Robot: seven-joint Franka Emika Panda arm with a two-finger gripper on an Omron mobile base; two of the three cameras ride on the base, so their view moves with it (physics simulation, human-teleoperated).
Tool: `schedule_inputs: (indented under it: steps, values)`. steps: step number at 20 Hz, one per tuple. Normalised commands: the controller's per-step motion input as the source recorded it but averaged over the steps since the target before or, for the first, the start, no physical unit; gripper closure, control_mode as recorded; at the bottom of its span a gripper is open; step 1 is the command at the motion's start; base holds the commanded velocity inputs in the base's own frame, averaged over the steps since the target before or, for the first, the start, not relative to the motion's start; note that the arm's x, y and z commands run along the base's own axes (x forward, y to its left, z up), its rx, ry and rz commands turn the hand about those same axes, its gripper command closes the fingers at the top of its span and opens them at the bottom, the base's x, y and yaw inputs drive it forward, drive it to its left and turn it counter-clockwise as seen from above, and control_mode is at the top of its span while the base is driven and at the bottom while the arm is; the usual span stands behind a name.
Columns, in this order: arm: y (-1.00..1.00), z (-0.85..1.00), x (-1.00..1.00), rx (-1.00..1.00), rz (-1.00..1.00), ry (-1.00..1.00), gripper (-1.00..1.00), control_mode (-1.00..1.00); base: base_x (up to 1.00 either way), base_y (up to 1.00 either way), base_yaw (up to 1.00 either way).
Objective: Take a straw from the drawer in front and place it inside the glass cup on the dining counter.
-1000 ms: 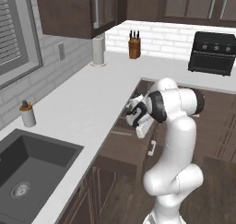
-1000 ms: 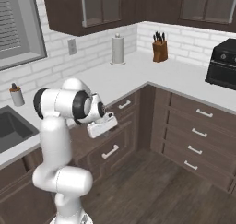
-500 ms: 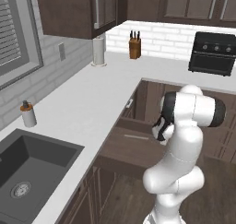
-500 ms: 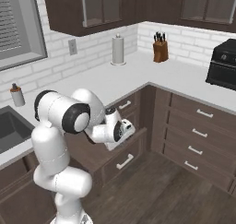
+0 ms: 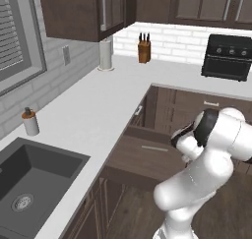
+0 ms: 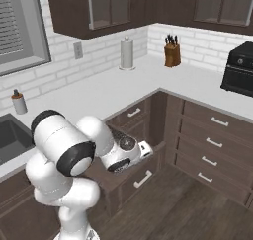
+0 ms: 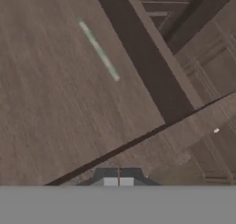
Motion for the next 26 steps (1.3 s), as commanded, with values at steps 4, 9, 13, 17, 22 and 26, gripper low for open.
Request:
schedule_inputs:
  steps: [4, 9, 13, 17, 22, 26]
  values:
    - [-0.73, 1.00, 0.01, 0.48, 0.00, -0.05, 1.00, -1.00, 0.00, 0.00, 0.00]
    - [-0.56, 1.00, 0.27, 0.38, 0.00, 0.14, 1.00, -1.00, 0.00, 0.00, 0.00]
    - [-0.20, 1.00, 0.67, 0.22, -0.01, 0.42, 1.00, -1.00, 0.00, 0.00, 0.00]
    - [-0.19, 1.00, 0.56, 0.13, -0.01, 0.52, 1.00, -1.00, 0.00, 0.00, 0.00]
    - [-0.02, 1.00, 0.08, 0.08, 0.00, 0.41, 1.00, -1.00, 0.00, 0.00, 0.00]
    - [0.01, 0.50, -0.05, 0.06, 0.00, 0.29, 1.00, -1.00, 0.00, 0.00, 0.00]
